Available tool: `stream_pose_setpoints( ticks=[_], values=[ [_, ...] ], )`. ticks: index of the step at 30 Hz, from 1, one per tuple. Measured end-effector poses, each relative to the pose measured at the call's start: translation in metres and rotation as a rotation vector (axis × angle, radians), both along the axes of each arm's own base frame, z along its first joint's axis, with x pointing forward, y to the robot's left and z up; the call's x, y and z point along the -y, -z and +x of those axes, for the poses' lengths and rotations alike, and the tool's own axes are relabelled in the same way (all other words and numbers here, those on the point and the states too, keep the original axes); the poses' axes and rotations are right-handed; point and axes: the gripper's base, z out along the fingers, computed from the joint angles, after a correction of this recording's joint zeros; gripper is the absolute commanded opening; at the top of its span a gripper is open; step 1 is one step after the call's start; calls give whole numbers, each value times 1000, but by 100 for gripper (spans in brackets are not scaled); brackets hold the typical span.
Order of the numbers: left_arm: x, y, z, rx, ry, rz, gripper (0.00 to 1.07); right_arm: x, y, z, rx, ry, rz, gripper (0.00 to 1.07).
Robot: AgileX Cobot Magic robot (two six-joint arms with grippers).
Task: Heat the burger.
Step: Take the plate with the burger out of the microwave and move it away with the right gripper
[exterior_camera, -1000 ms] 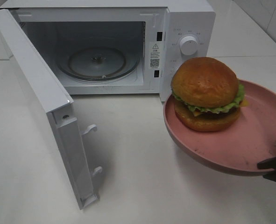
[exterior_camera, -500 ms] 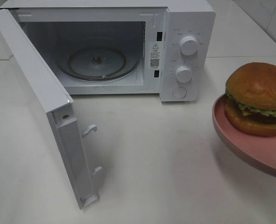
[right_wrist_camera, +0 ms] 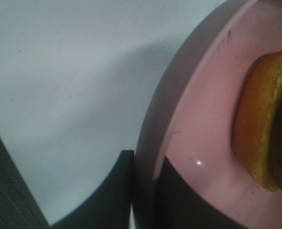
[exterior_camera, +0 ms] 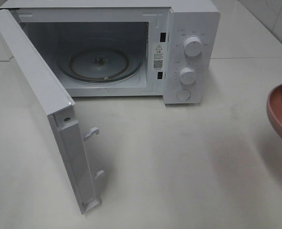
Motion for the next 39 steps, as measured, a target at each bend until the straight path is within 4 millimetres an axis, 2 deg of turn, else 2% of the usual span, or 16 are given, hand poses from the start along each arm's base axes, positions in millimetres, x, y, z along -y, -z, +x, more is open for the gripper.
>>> stream_pose_setpoints(
  ticks=[8,12,16,22,27,29,32,35,37,39],
  values=[
    [0,0,0,0,0,0,102,6,-4,3,74,153,26,1],
    [0,0,0,0,0,0,102,8,-1,9,86,282,14,2],
    [0,0,0,0,0,0,102,5,4,17,92,383,14,1],
    [0,0,0,0,0,0,102,1,8,24,95,441,17,1],
    [0,0,0,0,0,0,102,-7,8,35,114,557,64,1],
    [0,0,0,0,0,0,102,-14,8,47,132,642,81,1],
    [0,0,0,0,0,0,102,-17,10,51,128,654,74,2],
    [0,0,0,0,0,0,102,-24,14,60,115,692,63,3],
    [0,0,0,0,0,0,102,-35,18,75,114,748,65,3],
    [0,0,0,0,0,0,102,-37,20,78,113,760,63,4]
  ],
)
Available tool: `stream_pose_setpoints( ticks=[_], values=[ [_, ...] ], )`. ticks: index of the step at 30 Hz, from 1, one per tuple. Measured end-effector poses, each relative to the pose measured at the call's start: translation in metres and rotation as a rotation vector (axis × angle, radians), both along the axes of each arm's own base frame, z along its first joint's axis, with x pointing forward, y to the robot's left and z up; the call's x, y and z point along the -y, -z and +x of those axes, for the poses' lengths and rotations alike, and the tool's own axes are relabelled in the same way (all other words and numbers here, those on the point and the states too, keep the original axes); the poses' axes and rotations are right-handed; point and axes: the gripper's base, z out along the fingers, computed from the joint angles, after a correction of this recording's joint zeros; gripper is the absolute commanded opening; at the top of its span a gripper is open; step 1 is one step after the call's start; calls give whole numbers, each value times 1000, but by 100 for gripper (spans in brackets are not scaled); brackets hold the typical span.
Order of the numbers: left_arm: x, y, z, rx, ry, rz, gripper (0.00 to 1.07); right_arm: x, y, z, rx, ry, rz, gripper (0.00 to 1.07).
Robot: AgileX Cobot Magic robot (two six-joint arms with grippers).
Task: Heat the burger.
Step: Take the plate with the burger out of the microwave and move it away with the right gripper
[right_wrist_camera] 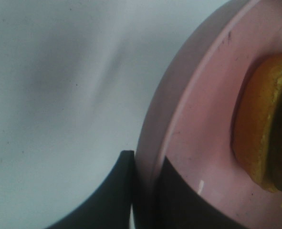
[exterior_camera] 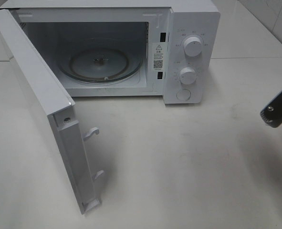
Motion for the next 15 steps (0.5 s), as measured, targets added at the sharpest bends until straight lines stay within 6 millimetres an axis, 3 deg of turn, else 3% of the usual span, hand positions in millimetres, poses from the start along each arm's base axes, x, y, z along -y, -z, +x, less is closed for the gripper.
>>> stream_pose_setpoints(
  ticks=[9,15],
  values=[
    [0,0,0,0,0,0,102,-21,15,30,24,131,15,6],
    [0,0,0,0,0,0,102,-16,28,44,2,198,14,7]
  ],
)
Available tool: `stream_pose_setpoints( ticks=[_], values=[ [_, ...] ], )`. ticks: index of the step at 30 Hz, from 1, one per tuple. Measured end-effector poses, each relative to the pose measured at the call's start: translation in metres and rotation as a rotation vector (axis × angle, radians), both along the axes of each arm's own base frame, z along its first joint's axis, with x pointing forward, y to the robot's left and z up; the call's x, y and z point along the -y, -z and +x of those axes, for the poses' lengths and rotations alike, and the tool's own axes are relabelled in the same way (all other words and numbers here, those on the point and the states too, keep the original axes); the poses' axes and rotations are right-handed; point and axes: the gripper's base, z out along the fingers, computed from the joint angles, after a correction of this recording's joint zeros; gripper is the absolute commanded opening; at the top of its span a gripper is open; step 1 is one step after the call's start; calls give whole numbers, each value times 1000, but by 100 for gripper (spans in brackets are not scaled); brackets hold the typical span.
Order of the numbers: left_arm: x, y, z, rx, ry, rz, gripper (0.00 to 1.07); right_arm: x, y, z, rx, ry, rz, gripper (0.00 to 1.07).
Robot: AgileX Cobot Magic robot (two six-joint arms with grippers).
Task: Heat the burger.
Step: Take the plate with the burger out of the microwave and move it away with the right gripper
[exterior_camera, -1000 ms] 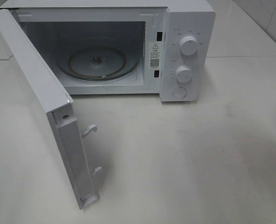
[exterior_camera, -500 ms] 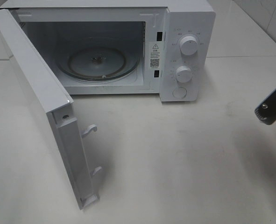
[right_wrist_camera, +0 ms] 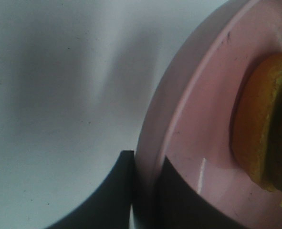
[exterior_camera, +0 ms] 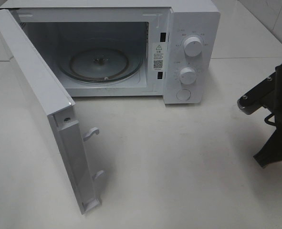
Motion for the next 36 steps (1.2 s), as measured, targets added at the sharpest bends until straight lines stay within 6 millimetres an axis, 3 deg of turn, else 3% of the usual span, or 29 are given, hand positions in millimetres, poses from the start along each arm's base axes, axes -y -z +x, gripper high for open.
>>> stream_pose_setpoints(
  ticks=[16,30,35,36],
  values=[
    [0,0,0,0,0,0,102,26,38,22,-16,185,59,9],
    [0,0,0,0,0,0,102,47,78,35,-4,275,-32,15],
    [0,0,0,0,0,0,102,47,82,35,-16,268,-51,23],
    [0,0,0,0,0,0,102,48,82,35,-17,267,-62,30]
  ],
)
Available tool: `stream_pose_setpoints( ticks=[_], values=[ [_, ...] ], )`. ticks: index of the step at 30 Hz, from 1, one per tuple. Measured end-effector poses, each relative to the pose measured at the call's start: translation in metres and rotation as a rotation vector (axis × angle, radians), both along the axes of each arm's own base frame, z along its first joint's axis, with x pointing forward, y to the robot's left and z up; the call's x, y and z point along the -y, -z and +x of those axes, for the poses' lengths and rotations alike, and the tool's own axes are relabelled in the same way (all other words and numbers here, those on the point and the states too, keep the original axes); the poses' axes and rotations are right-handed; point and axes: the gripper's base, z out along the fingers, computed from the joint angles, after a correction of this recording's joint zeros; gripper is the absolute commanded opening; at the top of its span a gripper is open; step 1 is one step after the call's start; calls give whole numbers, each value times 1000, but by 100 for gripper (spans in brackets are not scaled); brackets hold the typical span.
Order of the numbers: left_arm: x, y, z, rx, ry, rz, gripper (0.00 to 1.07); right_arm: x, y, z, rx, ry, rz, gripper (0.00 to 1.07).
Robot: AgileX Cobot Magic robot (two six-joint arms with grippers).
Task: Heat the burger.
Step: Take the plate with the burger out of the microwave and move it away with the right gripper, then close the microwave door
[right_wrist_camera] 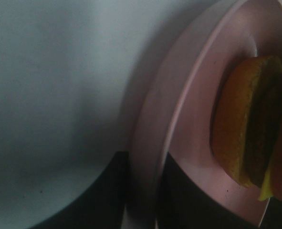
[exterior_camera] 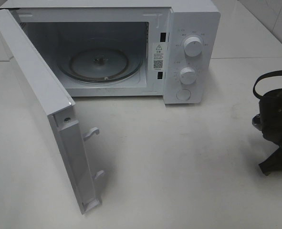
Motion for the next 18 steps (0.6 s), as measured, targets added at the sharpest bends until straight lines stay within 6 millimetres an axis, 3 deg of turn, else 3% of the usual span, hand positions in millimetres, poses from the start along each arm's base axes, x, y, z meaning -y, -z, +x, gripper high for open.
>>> stream_pose_setpoints(
  ticks=[1,5,7,9,12,18],
  values=[
    [0,0,0,0,0,0,102,0,0,0,0,0,0,30],
    [0,0,0,0,0,0,102,0,-1,-1,-19,-4,7,48],
    [0,0,0,0,0,0,102,-1,-2,-2,-24,-9,18,50],
    [0,0,0,0,0,0,102,-4,-14,0,-18,-23,48,57],
    [0,0,0,0,0,0,102,-5,-18,1,-14,-28,63,59],
    [0,0,0,0,0,0,102,-13,-47,1,-20,-85,180,71]
  ],
)
